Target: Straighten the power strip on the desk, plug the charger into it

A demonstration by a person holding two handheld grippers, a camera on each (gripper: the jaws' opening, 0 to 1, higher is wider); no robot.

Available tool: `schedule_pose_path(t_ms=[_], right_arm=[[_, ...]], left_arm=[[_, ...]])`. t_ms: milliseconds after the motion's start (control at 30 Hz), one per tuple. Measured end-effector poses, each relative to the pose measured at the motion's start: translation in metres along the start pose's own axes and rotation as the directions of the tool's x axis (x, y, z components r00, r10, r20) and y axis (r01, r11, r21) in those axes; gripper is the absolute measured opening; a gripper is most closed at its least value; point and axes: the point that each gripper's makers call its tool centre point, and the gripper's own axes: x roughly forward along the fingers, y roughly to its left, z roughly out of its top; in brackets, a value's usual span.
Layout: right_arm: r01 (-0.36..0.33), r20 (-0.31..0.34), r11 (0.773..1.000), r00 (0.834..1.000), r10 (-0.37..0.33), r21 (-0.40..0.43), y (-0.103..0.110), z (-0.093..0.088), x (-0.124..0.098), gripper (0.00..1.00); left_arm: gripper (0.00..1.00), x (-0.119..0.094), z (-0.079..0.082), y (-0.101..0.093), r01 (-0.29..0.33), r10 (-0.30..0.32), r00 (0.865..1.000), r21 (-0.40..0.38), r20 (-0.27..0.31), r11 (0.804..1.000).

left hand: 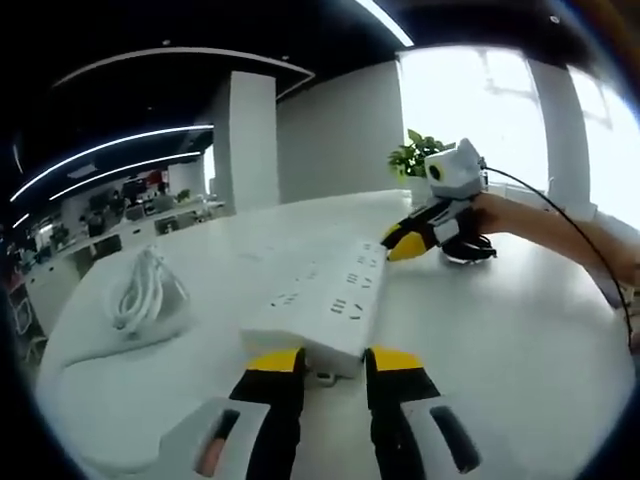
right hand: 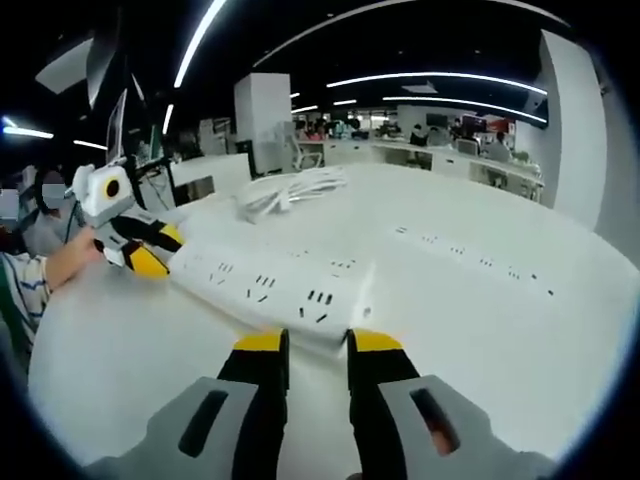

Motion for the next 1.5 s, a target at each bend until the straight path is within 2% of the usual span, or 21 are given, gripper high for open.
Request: schedule_pose_path(t_ms=[433, 633, 1100, 1500], right_arm=[[0.015, 0.016, 1.000, 1.000, -0.015, 0.025, 0.011, -0.006, -0.010, 0.20], [0.031, -0.004, 1.000, 1.000, -0.031, 0.003, 0.012, -0.004, -0.011, 0.20], [-0.015, -0.038, 0.999, 0.999, 0.014, -0.048, 0.024, -0.008, -0.017, 0.21], [-0.044, -0.024, 0.998, 0.999, 0.043, -0.043, 0.031, -0.012, -0.020, 0.21]], left_arm=[[0.24, -0.005, -0.003, -0.004, 0.010, -0.010, 1.000, -0.003, -0.009, 1.000], [0.24, -0.006, -0.003, -0.005, 0.010, -0.010, 1.000, -0.008, -0.006, 1.000], [0.24, -0.012, -0.004, -0.006, 0.003, -0.003, 1.000, -0.017, 0.005, 1.000], [0.25, -0.014, -0.006, -0.006, -0.004, 0.004, 1.000, -0.017, 0.004, 1.000]])
